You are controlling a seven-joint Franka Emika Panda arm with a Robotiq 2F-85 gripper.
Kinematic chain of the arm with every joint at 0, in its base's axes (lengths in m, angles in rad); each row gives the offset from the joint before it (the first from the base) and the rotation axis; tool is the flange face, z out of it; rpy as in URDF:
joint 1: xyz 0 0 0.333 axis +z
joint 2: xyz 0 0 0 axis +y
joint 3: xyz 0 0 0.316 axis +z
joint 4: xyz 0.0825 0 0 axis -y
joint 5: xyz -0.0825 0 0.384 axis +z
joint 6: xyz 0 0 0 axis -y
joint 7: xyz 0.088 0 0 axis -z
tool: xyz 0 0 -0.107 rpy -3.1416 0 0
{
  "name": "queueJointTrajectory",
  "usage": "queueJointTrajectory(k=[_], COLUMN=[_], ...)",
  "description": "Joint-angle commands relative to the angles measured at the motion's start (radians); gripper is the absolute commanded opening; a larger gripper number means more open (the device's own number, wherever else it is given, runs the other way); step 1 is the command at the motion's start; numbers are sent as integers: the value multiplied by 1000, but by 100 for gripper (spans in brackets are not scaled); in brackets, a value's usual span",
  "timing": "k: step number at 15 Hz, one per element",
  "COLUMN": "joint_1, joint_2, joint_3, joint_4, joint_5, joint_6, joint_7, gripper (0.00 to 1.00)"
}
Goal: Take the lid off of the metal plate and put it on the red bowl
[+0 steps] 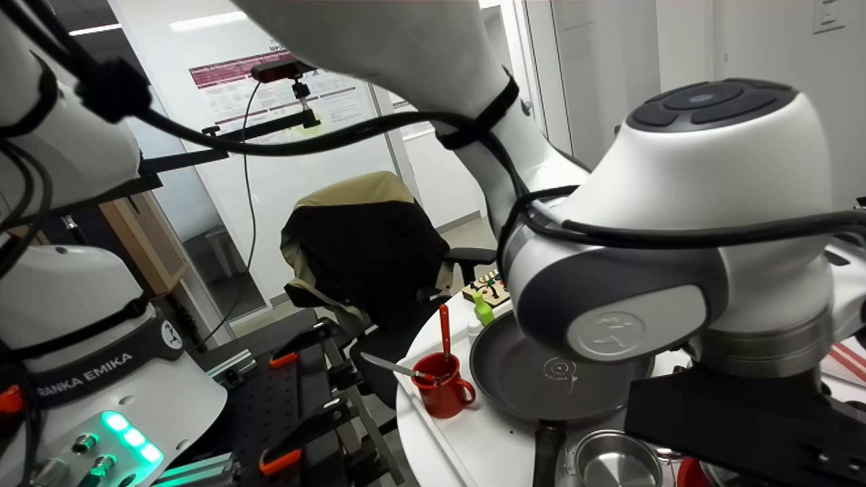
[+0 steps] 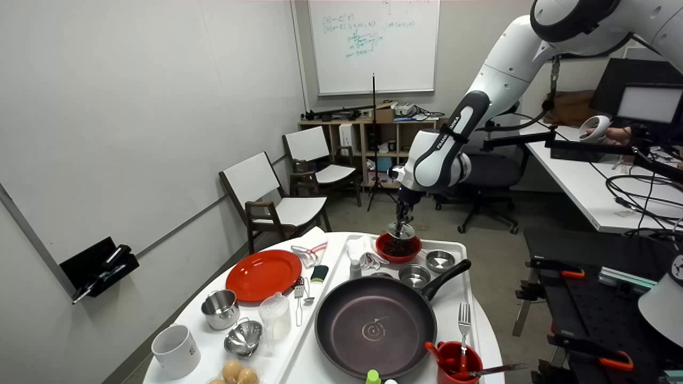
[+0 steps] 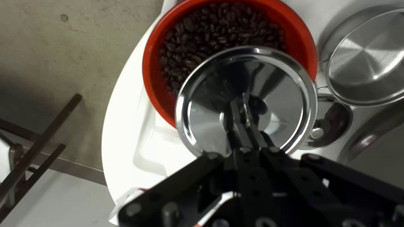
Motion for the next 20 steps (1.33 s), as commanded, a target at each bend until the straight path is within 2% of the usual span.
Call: queueJointTrajectory(k=[1, 8, 15, 16, 17, 20], joint_1=[93, 237, 283, 289, 290, 300], joint_2=[76, 139, 177, 181, 185, 196], joint_3=[-53, -173, -217, -224, -225, -237], joint_4=[182, 365, 449, 457, 465, 486], joint_5=[54, 124, 153, 156, 158, 167], joint_6=[-116, -246, -314, -323, -328, -342], joint_7=[8, 25, 11, 17, 14, 15], gripper=[0, 0, 0, 27, 28, 50])
